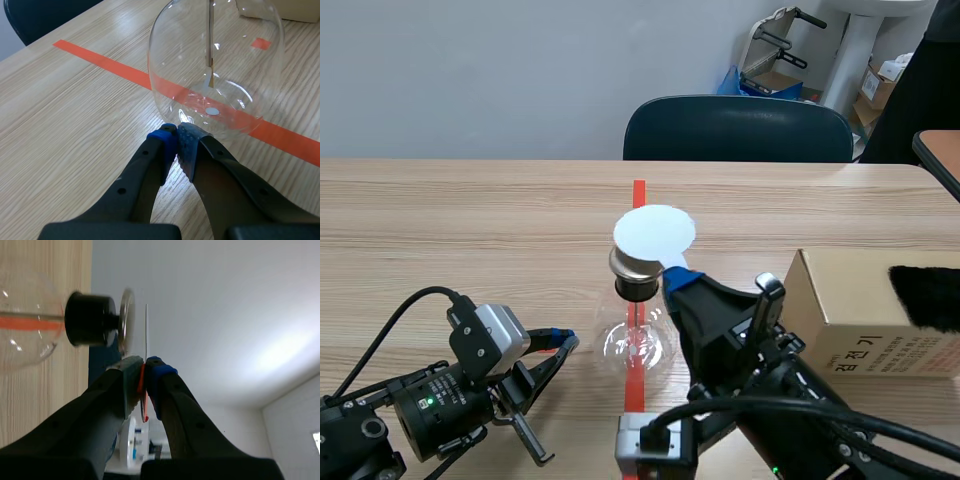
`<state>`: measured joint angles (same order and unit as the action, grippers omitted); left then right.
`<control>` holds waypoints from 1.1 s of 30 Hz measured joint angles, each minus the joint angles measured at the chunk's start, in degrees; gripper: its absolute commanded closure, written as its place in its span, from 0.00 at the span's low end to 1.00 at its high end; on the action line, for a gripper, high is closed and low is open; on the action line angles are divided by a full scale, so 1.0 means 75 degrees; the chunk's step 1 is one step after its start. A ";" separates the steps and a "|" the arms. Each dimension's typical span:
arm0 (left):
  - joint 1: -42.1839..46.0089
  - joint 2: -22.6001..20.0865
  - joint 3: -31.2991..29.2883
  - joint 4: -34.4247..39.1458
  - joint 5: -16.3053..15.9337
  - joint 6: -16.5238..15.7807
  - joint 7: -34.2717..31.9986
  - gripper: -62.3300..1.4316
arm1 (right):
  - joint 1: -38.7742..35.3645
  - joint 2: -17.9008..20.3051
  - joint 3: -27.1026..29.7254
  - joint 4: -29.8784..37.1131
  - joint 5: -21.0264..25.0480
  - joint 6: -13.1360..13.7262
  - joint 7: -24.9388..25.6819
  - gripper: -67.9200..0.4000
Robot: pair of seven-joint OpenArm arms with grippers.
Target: Do the electroscope experiment
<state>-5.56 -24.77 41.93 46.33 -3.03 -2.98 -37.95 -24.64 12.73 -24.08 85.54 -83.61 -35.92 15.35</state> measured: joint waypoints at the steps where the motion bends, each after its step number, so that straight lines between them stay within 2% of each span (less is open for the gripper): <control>1: 0.0000 0.0000 0.0000 0.0000 0.0000 0.0000 0.0000 0.91 | 0.0000 0.0000 0.0000 0.0000 0.0000 0.0000 -0.0245 0.97; 11: 0.0000 0.0000 0.0000 0.0000 0.0000 0.0000 0.0000 0.91 | 0.0000 -0.0003 0.0000 0.0000 0.0000 -0.0003 -0.2652 0.97; 18: 0.0000 0.0000 0.0000 0.0000 0.0000 0.0000 0.0000 0.91 | 0.0000 -0.0003 0.0000 0.0000 0.0000 -0.0003 -0.3745 0.97; 25: 0.0000 0.0000 0.0000 0.0000 0.0000 0.0000 0.0000 0.91 | 0.0000 -0.0003 0.0000 0.0000 0.0000 -0.0003 -0.3815 0.97; 33: 0.0000 0.0000 0.0000 0.0000 0.0000 0.0000 0.0000 0.91 | 0.0000 0.0000 0.0000 0.0000 0.0000 -0.0003 -0.2090 0.97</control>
<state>-5.56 -24.77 41.93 46.33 -3.03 -2.98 -37.95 -24.64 12.73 -24.08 85.54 -83.61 -35.94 -0.32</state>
